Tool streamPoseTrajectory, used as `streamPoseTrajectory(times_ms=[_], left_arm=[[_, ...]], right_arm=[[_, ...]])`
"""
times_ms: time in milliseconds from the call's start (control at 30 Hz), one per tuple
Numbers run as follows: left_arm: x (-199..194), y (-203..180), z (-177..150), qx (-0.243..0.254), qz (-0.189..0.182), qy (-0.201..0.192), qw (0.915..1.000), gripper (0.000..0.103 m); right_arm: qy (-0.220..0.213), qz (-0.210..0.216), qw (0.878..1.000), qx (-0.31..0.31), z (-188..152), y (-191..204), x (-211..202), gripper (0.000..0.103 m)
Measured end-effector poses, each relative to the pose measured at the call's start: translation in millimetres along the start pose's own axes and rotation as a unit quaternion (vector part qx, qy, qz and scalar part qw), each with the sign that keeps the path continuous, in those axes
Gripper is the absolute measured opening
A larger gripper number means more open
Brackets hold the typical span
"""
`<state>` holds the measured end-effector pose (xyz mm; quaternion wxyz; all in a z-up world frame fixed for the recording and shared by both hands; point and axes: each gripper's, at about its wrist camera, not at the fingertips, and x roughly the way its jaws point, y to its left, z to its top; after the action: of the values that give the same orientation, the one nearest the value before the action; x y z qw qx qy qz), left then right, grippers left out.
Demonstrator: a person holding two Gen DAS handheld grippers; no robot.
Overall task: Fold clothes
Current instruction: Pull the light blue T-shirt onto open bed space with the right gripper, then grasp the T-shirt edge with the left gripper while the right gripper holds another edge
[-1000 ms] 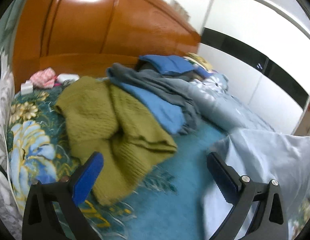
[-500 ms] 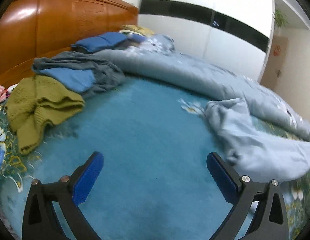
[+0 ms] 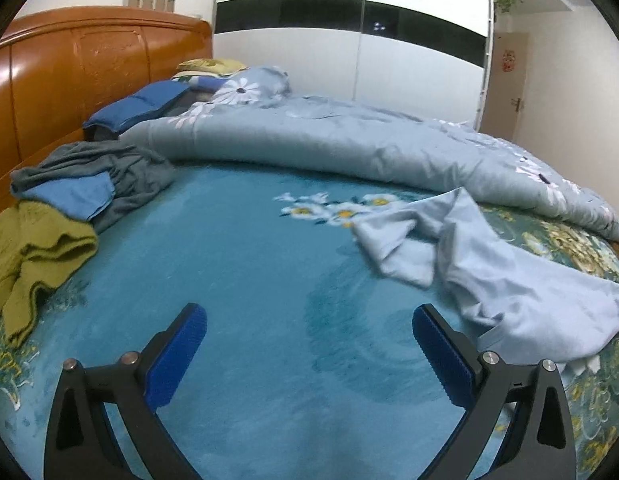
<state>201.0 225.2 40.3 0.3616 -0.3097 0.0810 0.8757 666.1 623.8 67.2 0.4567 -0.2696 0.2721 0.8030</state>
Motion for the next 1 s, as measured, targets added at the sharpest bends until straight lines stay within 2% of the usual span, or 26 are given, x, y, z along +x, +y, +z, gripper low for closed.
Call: streamPoseTrajectory(times_ms=[33, 67, 167, 233, 333, 433, 533, 600, 700, 767, 800, 900, 967, 1000], left_arm=[[1.5, -3.9, 1.9, 0.004, -0.004, 0.001, 1.0, 0.103], [3.6, -7.9, 3.7, 0.009, -0.006, 0.003, 0.9999, 0.103], [12.9, -21.9, 10.4, 0.019, -0.024, 0.011, 0.9995, 0.103], [24.4, -33.8, 17.4, 0.016, -0.042, 0.02, 0.9988, 0.103], [45.9, -53.5, 28.1, 0.009, -0.061, 0.04, 0.9973, 0.103], [65.8, -73.7, 37.6, 0.013, -0.082, 0.06, 0.9947, 0.103], [82.6, -91.7, 46.0, 0.037, -0.096, 0.073, 0.992, 0.103], [94.6, -100.5, 49.9, 0.065, -0.092, 0.082, 0.9903, 0.103], [114.3, -107.0, 51.8, 0.087, -0.099, 0.099, 0.9862, 0.103], [127.5, -108.4, 51.7, 0.091, -0.11, 0.113, 0.9832, 0.103], [134.0, -109.1, 51.6, 0.093, -0.116, 0.12, 0.9815, 0.103], [145.9, -109.1, 53.5, 0.083, -0.145, 0.134, 0.9768, 0.096], [150.5, -108.7, 54.9, 0.069, -0.172, 0.146, 0.9717, 0.077], [152.7, -109.5, 55.0, 0.063, -0.184, 0.155, 0.9685, 0.071]], right_arm=[[-0.001, -0.011, 1.0, -0.008, -3.4, -1.6, -3.1, 0.067], [-0.004, -0.017, 1.0, -0.015, -6.9, -2.2, -6.9, 0.071], [-0.014, -0.049, 0.998, -0.047, -12.6, -1.2, -25.9, 0.071], [-0.029, -0.039, 0.996, -0.08, -17.2, 18.1, -43.2, 0.071], [-0.027, 0.061, 0.988, -0.138, -35.7, 85.7, -49.0, 0.071], [0.006, 0.163, 0.966, -0.203, -68.4, 173.7, -25.2, 0.072], [0.055, 0.242, 0.944, -0.219, -104.1, 245.0, 0.8, 0.072], [0.079, 0.266, 0.93, -0.242, -125.9, 280.6, 8.4, 0.072], [0.085, 0.273, 0.91, -0.301, -151.8, 321.1, 8.9, 0.072], [0.087, 0.261, 0.905, -0.325, -159.3, 336.1, 12.5, 0.071], [0.09, 0.251, 0.905, -0.332, -162.2, 340.2, 15.6, 0.07], [0.088, 0.217, 0.909, -0.344, -164.7, 343.4, 21.7, 0.045], [0.085, 0.209, 0.912, -0.342, -161.1, 338.3, 23.3, 0.023], [0.089, 0.213, 0.913, -0.335, -158.9, 334.7, 22.9, 0.017]])
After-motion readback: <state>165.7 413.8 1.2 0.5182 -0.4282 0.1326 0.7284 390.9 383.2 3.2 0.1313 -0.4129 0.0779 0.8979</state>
